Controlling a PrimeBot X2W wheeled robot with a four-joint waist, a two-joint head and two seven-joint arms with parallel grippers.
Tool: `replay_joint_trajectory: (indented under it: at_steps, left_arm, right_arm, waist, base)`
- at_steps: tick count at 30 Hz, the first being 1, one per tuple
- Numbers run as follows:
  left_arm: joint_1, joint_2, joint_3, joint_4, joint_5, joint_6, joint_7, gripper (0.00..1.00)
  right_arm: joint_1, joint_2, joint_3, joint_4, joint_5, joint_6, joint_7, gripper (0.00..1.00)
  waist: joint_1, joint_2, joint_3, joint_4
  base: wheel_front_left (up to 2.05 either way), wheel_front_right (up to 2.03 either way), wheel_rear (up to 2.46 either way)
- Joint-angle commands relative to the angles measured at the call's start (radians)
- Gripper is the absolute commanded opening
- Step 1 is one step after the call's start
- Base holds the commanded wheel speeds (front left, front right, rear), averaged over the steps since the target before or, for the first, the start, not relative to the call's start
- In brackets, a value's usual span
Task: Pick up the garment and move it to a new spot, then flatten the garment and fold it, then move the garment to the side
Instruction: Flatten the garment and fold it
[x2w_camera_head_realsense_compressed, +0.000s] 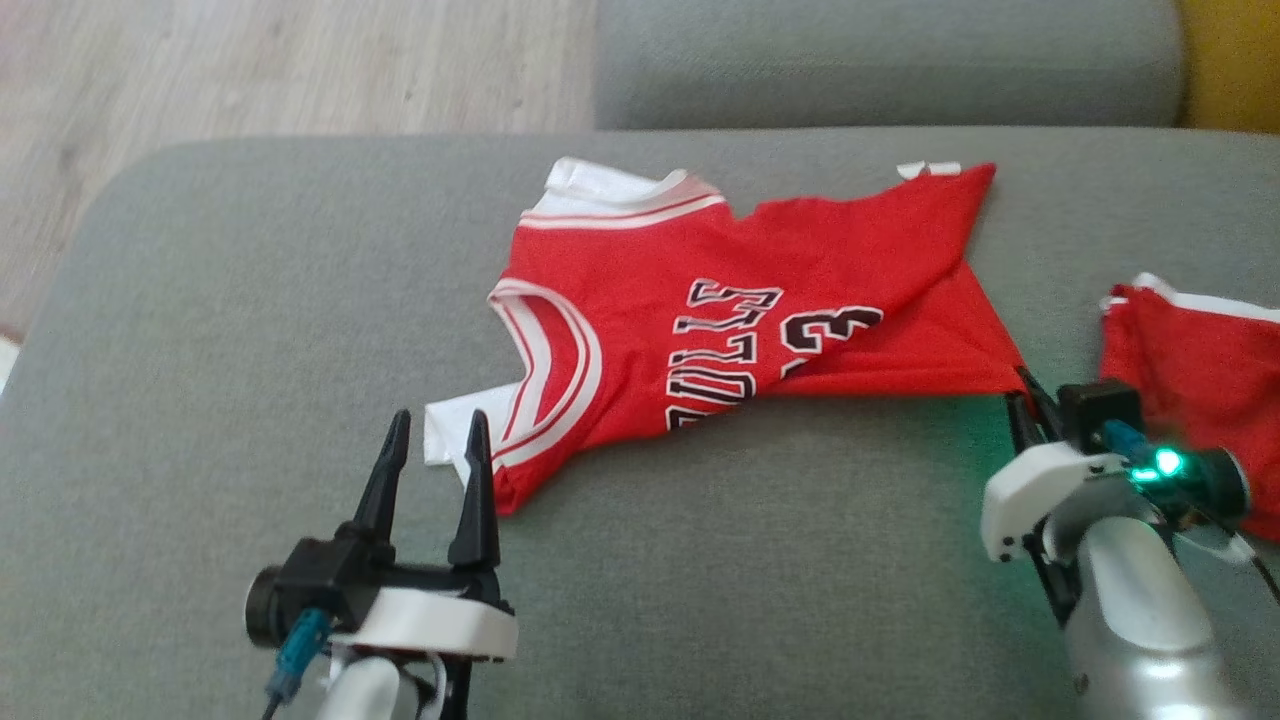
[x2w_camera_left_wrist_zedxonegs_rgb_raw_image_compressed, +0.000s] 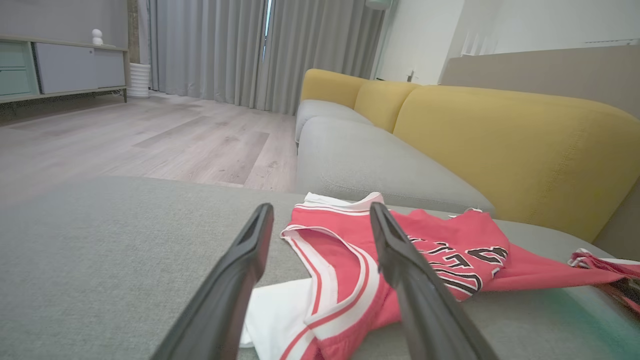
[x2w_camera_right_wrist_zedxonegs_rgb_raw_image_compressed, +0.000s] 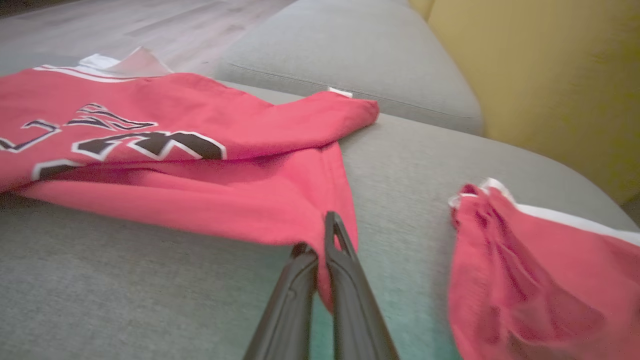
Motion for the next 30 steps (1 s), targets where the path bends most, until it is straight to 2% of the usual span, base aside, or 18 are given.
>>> replay_joint_trajectory:
  at_steps: [1,10,13,14,15,19,25,27,30]
  left_arm:
    - [-0.019,0.003,0.04,-0.036,-0.007,0.01,-0.009,1.0]
    - [0.018,0.003,0.029,-0.049,-0.017,0.022,-0.009,1.0]
    - [0.021,0.003,0.024,-0.054,-0.02,0.025,-0.009,1.0]
    - [0.02,0.003,0.022,-0.056,-0.021,0.026,-0.009,1.0]
    - [0.02,0.003,0.021,-0.057,-0.022,0.027,-0.009,1.0]
    - [0.019,0.003,0.024,-0.063,-0.02,0.028,-0.009,1.0]
    - [0.017,0.003,0.033,-0.066,-0.007,0.02,-0.009,1.0]
    - [0.015,0.003,0.034,-0.066,-0.005,0.017,-0.009,1.0]
    - [0.01,0.003,0.034,-0.066,0.001,0.013,-0.009,1.0]
  right_arm:
    - [-0.005,-0.001,0.013,-0.053,0.006,-0.001,0.004,0.0]
    - [0.149,-0.003,-0.053,-0.346,0.028,-0.001,0.116,0.0]
    - [0.209,-0.001,-0.044,-0.414,0.059,-0.001,0.166,0.0]
    - [0.227,-0.001,-0.038,-0.436,0.067,-0.001,0.174,0.56]
    - [0.243,0.0,-0.025,-0.451,0.087,-0.001,0.182,1.0]
    - [0.285,0.0,0.068,-0.526,0.192,-0.001,0.154,1.0]
    - [0.346,0.0,0.243,-0.652,0.42,-0.001,0.001,1.0]
    - [0.372,0.0,0.296,-0.671,0.455,-0.001,-0.025,1.0]
    - [0.392,0.0,0.32,-0.686,0.477,-0.001,-0.049,1.0]
  waist:
    - [0.0001,0.0,-0.034,-0.031]
    - [0.0001,0.0,-0.084,-0.052]
    - [0.0001,0.0,-0.087,-0.051]
    - [0.0001,0.0,-0.086,-0.052]
    - [0.0001,0.0,-0.086,-0.052]
    - [0.0001,0.0,-0.081,-0.063]
    - [0.0001,0.0,-0.072,-0.086]
    - [0.0001,0.0,-0.07,-0.09]
    - [0.0001,0.0,-0.06,-0.099]
  base:
    - [0.0,0.0,0.0]
    - [0.0,0.0,0.0]
    - [0.0,0.0,0.0]
    - [0.0,0.0,0.0]
    - [0.0,0.0,0.0]
    - [0.0,0.0,0.0]
    - [0.0,0.0,0.0]
    - [0.0,0.0,0.0]
    - [0.0,0.0,0.0]
